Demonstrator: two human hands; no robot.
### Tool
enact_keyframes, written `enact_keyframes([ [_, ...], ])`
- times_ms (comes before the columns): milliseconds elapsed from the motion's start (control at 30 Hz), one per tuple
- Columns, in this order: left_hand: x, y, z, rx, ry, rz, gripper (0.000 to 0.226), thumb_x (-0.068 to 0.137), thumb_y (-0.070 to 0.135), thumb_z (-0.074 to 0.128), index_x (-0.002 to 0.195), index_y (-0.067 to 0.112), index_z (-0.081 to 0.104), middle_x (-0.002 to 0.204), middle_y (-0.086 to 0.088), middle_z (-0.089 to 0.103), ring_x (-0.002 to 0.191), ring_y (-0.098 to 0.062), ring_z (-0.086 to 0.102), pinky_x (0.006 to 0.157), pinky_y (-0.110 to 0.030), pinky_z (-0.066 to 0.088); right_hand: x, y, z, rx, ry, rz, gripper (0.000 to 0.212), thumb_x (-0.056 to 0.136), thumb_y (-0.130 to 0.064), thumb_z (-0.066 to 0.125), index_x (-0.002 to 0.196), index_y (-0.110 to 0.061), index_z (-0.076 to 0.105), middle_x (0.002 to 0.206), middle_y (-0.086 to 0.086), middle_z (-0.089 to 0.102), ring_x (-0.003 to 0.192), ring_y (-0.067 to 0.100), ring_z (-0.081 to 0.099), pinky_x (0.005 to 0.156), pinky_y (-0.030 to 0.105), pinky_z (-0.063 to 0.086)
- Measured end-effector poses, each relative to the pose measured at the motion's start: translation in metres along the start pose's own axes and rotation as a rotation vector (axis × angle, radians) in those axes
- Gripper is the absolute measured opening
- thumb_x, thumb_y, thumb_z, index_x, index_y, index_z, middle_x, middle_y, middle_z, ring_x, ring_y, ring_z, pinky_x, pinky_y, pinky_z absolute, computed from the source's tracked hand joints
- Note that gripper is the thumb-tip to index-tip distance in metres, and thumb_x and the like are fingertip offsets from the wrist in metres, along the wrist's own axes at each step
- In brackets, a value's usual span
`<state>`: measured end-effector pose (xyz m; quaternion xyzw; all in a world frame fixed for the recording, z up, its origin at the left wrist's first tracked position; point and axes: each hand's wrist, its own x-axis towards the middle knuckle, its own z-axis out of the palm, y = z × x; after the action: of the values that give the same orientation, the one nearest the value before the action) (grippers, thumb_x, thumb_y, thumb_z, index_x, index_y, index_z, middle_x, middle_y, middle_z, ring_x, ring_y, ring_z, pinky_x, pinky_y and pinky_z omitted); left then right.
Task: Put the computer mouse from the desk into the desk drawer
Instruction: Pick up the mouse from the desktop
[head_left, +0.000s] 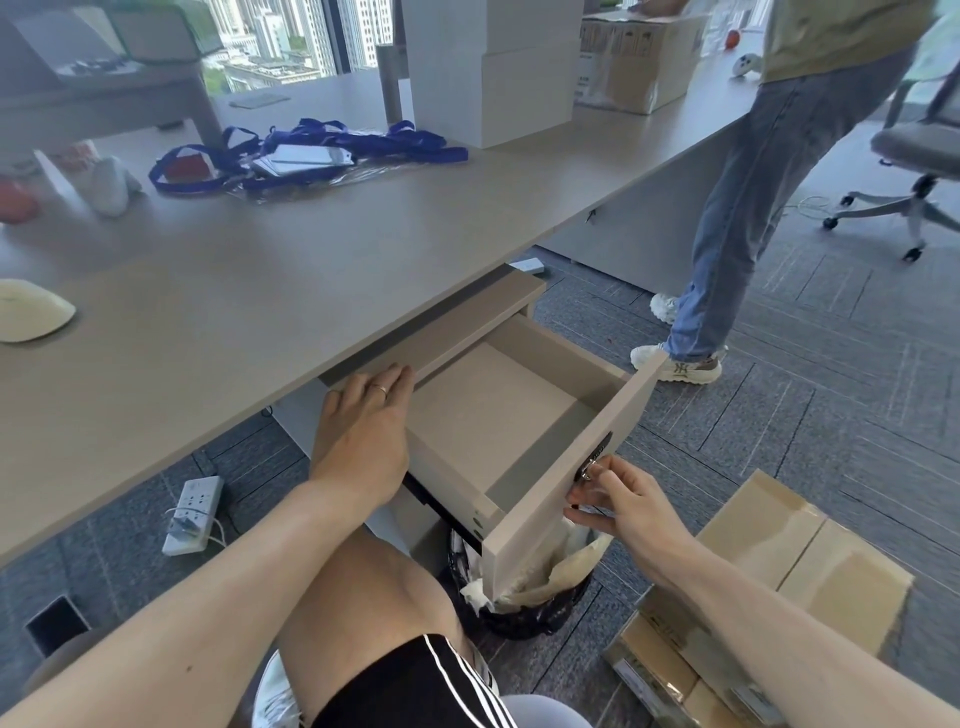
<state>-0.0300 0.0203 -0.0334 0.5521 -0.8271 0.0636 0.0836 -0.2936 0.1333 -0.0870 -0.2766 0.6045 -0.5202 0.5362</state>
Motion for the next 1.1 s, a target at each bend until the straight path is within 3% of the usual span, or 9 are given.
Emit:
enact_keyframes([
  [200,0.001,-0.001,-0.003,0.010,-0.034,0.010,0.072,0.088,0.012,0.051,0.154,0.017,0.023,0.161,0.000,0.030,0.136,-0.025,0.029,0.106,-0.040,0.029,0.002,0.000,-0.005,-0.107,-0.005,0.014,0.022,0.103,-0.012,0.044,0.098,-0.001,0.062,0.091,0.018,0.067,0.089,0.029,0.069,0.089,0.057,0.057],
  [300,0.005,0.001,-0.014,-0.018,-0.117,0.030,0.069,0.092,0.015,0.046,0.154,0.014,0.018,0.162,-0.003,0.026,0.140,-0.025,0.027,0.112,-0.039,0.028,-0.001,-0.012,-0.007,-0.237,-0.003,0.085,0.029,0.103,-0.027,0.049,0.099,-0.004,0.067,0.097,0.015,0.073,0.094,0.028,0.071,0.087,0.055,0.058],
  [367,0.003,-0.001,-0.031,-0.094,-0.085,0.090,0.058,0.095,0.016,0.046,0.150,0.013,0.028,0.154,-0.005,0.039,0.135,-0.025,0.038,0.108,-0.039,0.036,-0.005,-0.032,-0.011,-0.630,-0.030,0.050,0.044,0.100,-0.047,0.045,0.097,-0.010,0.070,0.096,0.010,0.075,0.091,0.024,0.072,0.083,0.046,0.060],
  [467,-0.002,-0.011,-0.066,-0.126,0.097,0.225,0.045,0.096,0.020,0.051,0.141,0.016,0.047,0.135,-0.003,0.060,0.119,-0.026,0.055,0.097,-0.039,0.046,-0.005,-0.075,-0.018,-1.406,-0.075,-0.119,0.062,0.094,-0.068,0.033,0.077,-0.015,0.061,0.076,0.004,0.068,0.069,0.022,0.065,0.072,0.039,0.056],
  [567,-0.006,-0.039,-0.101,-0.161,0.207,0.208,0.041,0.093,0.026,0.055,0.134,0.019,0.055,0.125,-0.003,0.067,0.112,-0.029,0.060,0.092,-0.043,0.045,-0.002,-0.125,-0.004,-1.667,-0.018,-0.273,0.058,0.090,-0.073,0.027,0.069,-0.023,0.048,0.072,0.001,0.062,0.064,0.020,0.063,0.067,0.038,0.055],
  [700,-0.018,-0.110,-0.135,-0.130,0.129,0.037,0.052,0.092,0.041,0.052,0.140,0.022,0.051,0.139,-0.004,0.058,0.129,-0.028,0.048,0.103,-0.045,0.034,0.008,-0.173,0.053,-1.770,-0.065,-0.533,0.048,0.088,-0.075,0.028,0.076,-0.032,0.047,0.086,-0.006,0.064,0.080,0.021,0.064,0.074,0.041,0.053],
  [867,-0.057,-0.213,-0.162,-0.134,0.027,-0.220,0.055,0.091,0.042,0.061,0.141,0.022,0.049,0.146,-0.007,0.050,0.134,-0.029,0.044,0.110,-0.042,0.035,0.026,-0.191,0.157,-1.675,-0.234,-0.751,0.049,0.087,-0.073,0.038,0.096,-0.029,0.056,0.096,-0.007,0.065,0.085,0.018,0.063,0.077,0.040,0.054],
  [967,-0.082,-0.260,-0.172,-0.086,-0.018,-0.330,0.058,0.092,0.043,0.061,0.143,0.019,0.047,0.150,-0.009,0.046,0.136,-0.029,0.041,0.110,-0.034,0.030,0.031,-0.194,0.222,-1.643,-0.256,-0.876,0.049,0.087,-0.073,0.039,0.096,-0.028,0.056,0.092,-0.007,0.065,0.081,0.018,0.062,0.075,0.039,0.054],
  [1100,-0.109,-0.307,-0.175,-0.024,-0.086,-0.436,0.067,0.090,0.061,0.050,0.147,0.026,0.041,0.152,-0.001,0.043,0.136,-0.023,0.039,0.111,-0.033,0.029,0.033,-0.203,0.303,-1.555,-0.234,-1.084,0.054,0.083,-0.079,0.033,0.089,-0.029,0.053,0.082,-0.009,0.066,0.070,0.016,0.063,0.064,0.034,0.052],
])
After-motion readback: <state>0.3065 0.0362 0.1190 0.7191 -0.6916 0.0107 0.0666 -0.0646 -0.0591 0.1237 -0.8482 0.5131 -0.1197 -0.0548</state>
